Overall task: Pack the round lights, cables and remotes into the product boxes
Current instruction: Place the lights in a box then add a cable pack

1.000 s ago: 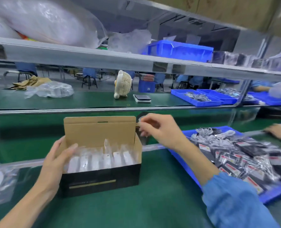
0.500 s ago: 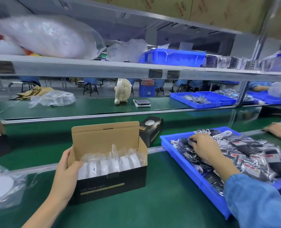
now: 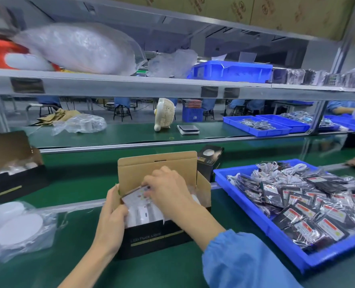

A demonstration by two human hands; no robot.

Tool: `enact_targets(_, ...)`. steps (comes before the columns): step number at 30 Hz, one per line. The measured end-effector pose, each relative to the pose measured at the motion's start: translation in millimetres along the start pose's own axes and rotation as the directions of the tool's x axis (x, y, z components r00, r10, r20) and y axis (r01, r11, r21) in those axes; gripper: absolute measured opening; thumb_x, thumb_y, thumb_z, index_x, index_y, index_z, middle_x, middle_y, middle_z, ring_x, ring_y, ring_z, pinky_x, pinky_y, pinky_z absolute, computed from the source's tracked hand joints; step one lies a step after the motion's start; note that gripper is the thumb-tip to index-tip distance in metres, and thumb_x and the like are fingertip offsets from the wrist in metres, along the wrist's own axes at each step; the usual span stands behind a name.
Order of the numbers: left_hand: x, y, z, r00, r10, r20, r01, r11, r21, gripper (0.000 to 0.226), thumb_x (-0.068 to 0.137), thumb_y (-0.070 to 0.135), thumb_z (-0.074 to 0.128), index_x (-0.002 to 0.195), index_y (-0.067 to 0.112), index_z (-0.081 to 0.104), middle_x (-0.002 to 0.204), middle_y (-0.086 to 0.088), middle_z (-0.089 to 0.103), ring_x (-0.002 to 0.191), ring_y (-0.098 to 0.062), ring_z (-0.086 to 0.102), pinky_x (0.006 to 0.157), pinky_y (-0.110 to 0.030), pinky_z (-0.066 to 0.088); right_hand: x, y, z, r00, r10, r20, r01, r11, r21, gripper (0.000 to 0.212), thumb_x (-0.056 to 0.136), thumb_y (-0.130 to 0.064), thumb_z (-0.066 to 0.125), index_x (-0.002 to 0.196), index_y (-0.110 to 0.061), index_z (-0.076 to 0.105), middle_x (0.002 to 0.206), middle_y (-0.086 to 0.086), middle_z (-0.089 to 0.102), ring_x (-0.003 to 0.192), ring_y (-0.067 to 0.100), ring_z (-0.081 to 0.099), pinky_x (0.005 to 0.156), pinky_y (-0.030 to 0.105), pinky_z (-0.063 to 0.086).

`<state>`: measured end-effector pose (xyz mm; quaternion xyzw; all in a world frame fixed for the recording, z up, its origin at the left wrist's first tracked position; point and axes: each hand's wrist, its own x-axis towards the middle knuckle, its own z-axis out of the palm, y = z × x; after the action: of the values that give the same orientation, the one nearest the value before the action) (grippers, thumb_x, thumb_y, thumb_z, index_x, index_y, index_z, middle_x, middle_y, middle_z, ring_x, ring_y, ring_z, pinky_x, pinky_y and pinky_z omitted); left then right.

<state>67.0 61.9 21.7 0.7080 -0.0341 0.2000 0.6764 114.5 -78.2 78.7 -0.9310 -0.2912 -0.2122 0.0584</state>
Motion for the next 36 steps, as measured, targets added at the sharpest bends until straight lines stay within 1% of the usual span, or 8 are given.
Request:
enact_targets(3,-2,4,-1,0.999,0.012,0.045,-0.017,0.994,0.112,0.055,0.069,0.018,0.038,0.118,0.041,0.049,0.112,0.026,0.064,0.096,0.009,0.057,0.079,-0.018,0.042,-4,-19,8,0.990,-0.064,0.123,0.087,0.978,-0.190,0.017,0.090,-0.007,0.056,0.097,-0.002,0.071,0.107,0.014,0.052,0.097,0.034,0.051,0.068,0.038,0.032)
enact_targets(5,-5,9,-2,0.989,0.148,0.009,-0.140,0.912,0.386,0.054,0.079,0.020,0.044,0.131,0.035,0.043,0.119,0.014,0.058,0.103,0.003,0.054,0.079,-0.020,0.041,-4,-8,-2,0.968,-0.104,0.230,0.102,0.995,0.024,0.021,0.096,-0.013,0.055,0.106,-0.004,0.071,0.111,0.012,0.062,0.101,0.033,0.059,0.074,0.037,0.043)
enact_targets(9,-2,34,2,0.640,0.718,0.274,-0.657,0.326,0.680,0.055,0.083,0.010,0.056,0.137,0.005,0.047,0.130,-0.017,0.051,0.118,-0.031,0.050,0.103,-0.038,0.040,-17,85,-53,0.936,0.171,-0.309,-0.015,0.893,0.450,0.016,0.092,-0.019,0.064,0.098,-0.010,0.075,0.094,0.002,0.075,0.082,0.015,0.067,0.082,0.034,0.053)
enact_targets(12,-5,48,27,0.722,0.461,0.516,-0.685,0.373,0.625,0.050,0.095,0.034,0.047,0.142,0.017,0.045,0.135,0.000,0.052,0.123,-0.019,0.049,0.106,-0.034,0.039,-47,165,-57,0.876,0.472,-0.099,-0.471,0.881,0.039,0.031,0.094,-0.026,0.059,0.124,-0.017,0.063,0.122,0.006,0.063,0.107,0.026,0.061,0.092,0.041,0.049)
enact_targets(15,3,34,35,0.837,0.055,0.544,-0.540,0.247,0.805,0.064,0.097,0.061,0.018,0.155,0.033,0.017,0.143,0.016,0.043,0.130,-0.009,0.038,0.112,-0.034,0.024,-76,202,-30,0.754,0.553,0.354,-0.440,0.826,-0.352,0.032,0.100,-0.035,0.044,0.122,-0.018,0.059,0.136,0.006,0.054,0.117,0.027,0.054,0.093,0.036,0.044)
enact_targets(21,3,14,33,0.852,-0.013,0.523,-0.502,0.262,0.825,0.101,0.066,0.095,-0.006,0.153,0.045,-0.001,0.140,0.015,0.043,0.131,-0.010,0.031,0.108,-0.037,0.019,-100,212,-13,0.849,0.529,-0.011,-0.487,0.774,-0.404,0.025,0.093,-0.037,0.054,0.111,-0.022,0.061,0.108,0.001,0.063,0.100,0.026,0.062,0.081,0.035,0.046)
enact_targets(32,-3,17,39,0.879,-0.121,0.461,-0.451,0.098,0.887,0.112,0.058,0.100,-0.001,0.153,0.042,-0.003,0.131,-0.003,0.044,0.111,-0.027,0.036,0.089,-0.044,0.037,-66,181,-43,0.756,0.652,0.058,-0.520,0.652,-0.552,0.021,0.091,-0.017,0.051,0.110,-0.015,0.060,0.107,0.008,0.061,0.098,0.029,0.064,0.071,0.030,0.042)
enact_targets(36,-3,17,38,0.882,-0.114,0.458,-0.449,0.097,0.888,0.112,0.059,0.100,0.003,0.153,0.039,0.003,0.124,-0.005,0.046,0.107,-0.026,0.035,0.087,-0.043,0.037,-59,153,-102,0.814,0.480,-0.327,-0.480,0.873,0.085,0.023,0.089,-0.008,0.059,0.110,-0.015,0.066,0.097,0.006,0.072,0.092,0.027,0.067,0.078,0.035,0.054)
